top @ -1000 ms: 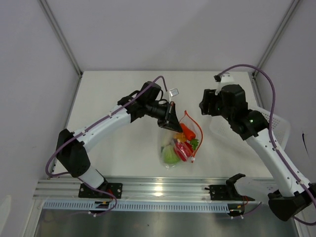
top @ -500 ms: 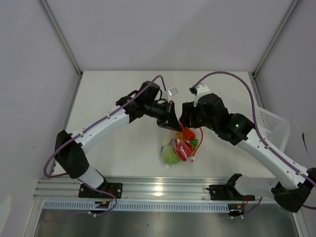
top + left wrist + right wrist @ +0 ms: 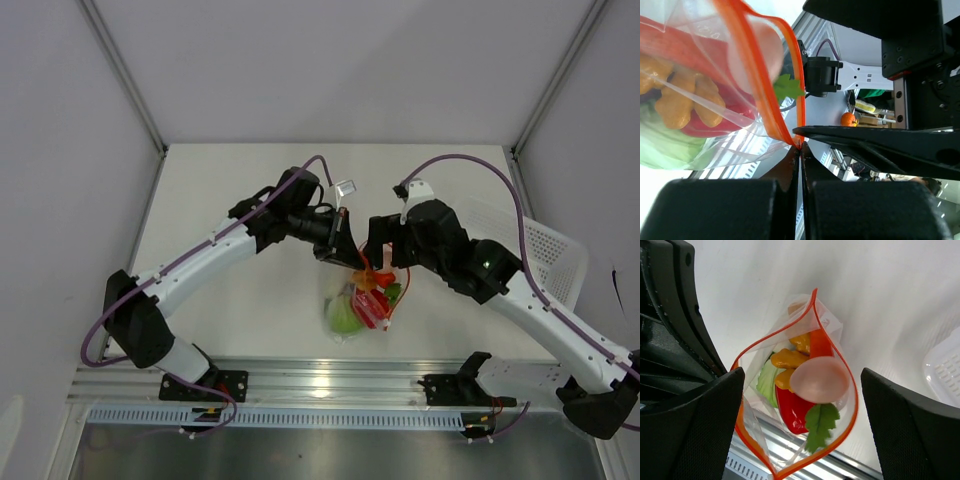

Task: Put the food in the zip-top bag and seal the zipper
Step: Place the fake vegetable in the zipper food storage bag.

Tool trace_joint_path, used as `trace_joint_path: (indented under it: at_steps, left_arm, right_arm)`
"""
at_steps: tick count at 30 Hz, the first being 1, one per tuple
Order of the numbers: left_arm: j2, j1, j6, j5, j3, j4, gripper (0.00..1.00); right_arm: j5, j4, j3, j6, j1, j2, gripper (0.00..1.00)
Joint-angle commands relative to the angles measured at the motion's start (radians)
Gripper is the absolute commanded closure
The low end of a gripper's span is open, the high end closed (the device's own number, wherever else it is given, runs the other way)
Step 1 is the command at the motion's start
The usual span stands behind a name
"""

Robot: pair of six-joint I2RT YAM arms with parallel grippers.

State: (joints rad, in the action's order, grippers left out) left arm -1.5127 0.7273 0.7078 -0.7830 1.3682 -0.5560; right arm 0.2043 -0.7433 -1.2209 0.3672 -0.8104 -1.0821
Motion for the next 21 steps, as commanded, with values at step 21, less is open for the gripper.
trace_joint_path:
  at_steps: [21]
  left_arm:
    - [0.074,-0.005,0.013,-0.002,-0.021,0.027,0.99]
  right_arm:
    - [-0.562,-0.142,0.046,0.064,0.544,0.086,0.35]
